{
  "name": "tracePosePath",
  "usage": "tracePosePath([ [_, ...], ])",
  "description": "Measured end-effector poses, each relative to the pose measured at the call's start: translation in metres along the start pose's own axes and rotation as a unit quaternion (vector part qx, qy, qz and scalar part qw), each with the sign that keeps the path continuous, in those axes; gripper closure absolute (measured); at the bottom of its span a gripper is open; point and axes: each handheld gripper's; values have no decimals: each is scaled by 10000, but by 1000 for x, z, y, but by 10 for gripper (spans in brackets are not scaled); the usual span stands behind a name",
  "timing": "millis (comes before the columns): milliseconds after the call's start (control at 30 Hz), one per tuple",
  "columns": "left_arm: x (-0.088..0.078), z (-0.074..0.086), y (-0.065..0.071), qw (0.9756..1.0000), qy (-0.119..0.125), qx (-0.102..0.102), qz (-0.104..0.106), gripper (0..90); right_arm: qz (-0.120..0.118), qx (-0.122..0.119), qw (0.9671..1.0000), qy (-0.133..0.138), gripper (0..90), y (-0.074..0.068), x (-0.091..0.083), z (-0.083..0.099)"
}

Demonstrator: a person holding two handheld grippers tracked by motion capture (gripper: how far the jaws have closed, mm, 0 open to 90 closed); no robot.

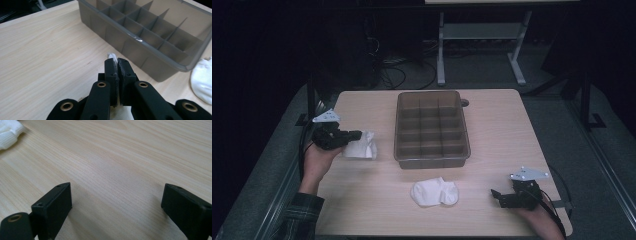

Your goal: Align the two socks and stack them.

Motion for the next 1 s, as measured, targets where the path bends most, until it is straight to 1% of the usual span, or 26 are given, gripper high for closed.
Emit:
tracePosePath([
  [133, -2, 3, 7, 10000, 39, 13, 90, 874, 0, 3, 10000, -1, 92, 0, 0, 0],
  [467, -6, 5, 30, 9995, 59, 183, 245, 873, 0, -1, 10000, 2, 92, 0, 0, 0],
  [1000, 0, 11, 56, 9980, 45, 289, 564, 874, -1, 0, 10000, 1, 92, 0, 0, 0],
])
Point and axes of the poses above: each handheld gripper's, and its own axes: x roughly forward along the jaws, z roughly out of its underside, y roughly to its right, and after that the axes turned 10 degrees about z, right-handed
